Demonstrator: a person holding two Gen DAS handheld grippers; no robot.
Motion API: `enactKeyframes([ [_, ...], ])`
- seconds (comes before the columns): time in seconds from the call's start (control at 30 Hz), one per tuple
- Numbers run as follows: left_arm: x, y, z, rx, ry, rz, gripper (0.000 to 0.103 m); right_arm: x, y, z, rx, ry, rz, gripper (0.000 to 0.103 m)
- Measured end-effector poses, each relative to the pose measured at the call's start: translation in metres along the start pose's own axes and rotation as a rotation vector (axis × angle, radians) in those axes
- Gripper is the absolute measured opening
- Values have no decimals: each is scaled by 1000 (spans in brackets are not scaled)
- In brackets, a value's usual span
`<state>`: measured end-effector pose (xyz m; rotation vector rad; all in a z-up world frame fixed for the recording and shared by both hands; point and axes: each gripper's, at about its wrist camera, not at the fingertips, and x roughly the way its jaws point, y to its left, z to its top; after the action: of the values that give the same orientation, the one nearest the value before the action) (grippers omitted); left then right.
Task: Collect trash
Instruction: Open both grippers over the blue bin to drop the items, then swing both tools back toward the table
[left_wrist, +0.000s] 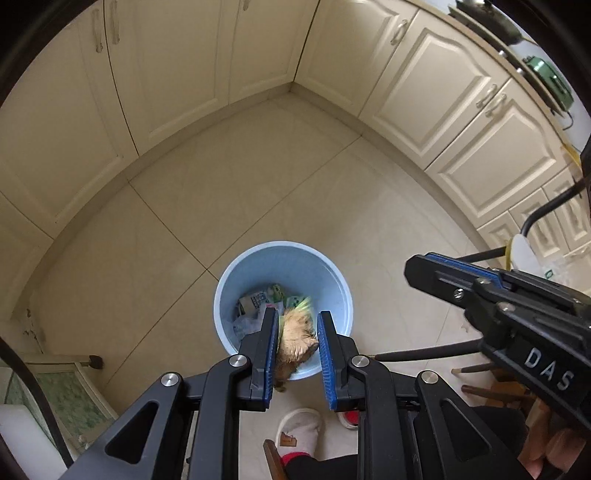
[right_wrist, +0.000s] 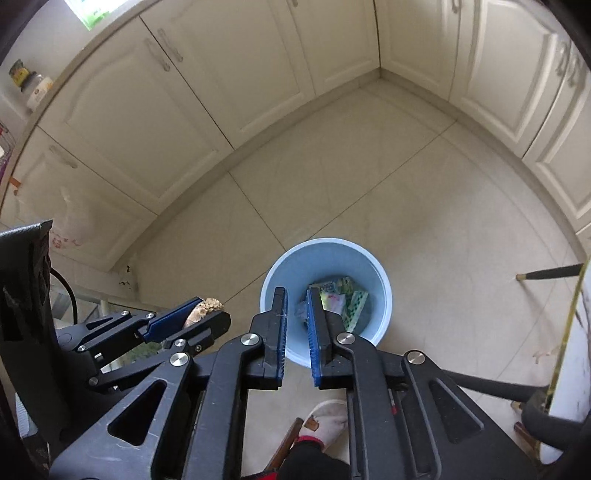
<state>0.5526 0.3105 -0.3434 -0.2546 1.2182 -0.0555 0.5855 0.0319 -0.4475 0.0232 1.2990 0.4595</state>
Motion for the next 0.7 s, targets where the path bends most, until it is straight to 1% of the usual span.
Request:
enactKeyframes([
  [0.03,-1,2,5,1,-1,3,18,4,-1,1,2,6,-2,13],
  [0.07,1,3,9,-5,0,6,25,6,-2,2,6,10,-3,16],
  [0.1,2,4,10,-12,3,6,40,7,-1,4,8,12,-3,21],
  [0.13,2,5,13,-21,5,10,51,6,-1,4,8,6,-3,22],
  [0.17,-1,2,19,-26,7,20,67,4,1,4,8,-1,-7,26],
  [0.2,0,-3,29,-28,1,38,70,4,4,3,6,-5,-12,30],
  [0.27,3,-12,34,-36,1,61,72,-4,3,2,4,-17,-26,34],
  [0.33,0,-21,28,-52,2,69,72,-12,7,3,0,-32,-37,34],
  [0.43,-11,-39,28,-69,-20,77,72,-31,10,1,-1,-64,-45,38],
  [0.53,-40,-45,17,-81,-87,88,72,-60,15,-3,-11,-116,-52,41],
  [0.6,-66,-57,9,-82,-149,100,72,-82,18,-5,-19,-158,-58,48],
  [0.63,-78,-67,2,-83,-176,103,73,-99,20,-9,-25,-190,-63,50],
  [0.7,-106,-77,-4,-85,-252,110,74,-119,26,-9,-32,-241,-74,53],
])
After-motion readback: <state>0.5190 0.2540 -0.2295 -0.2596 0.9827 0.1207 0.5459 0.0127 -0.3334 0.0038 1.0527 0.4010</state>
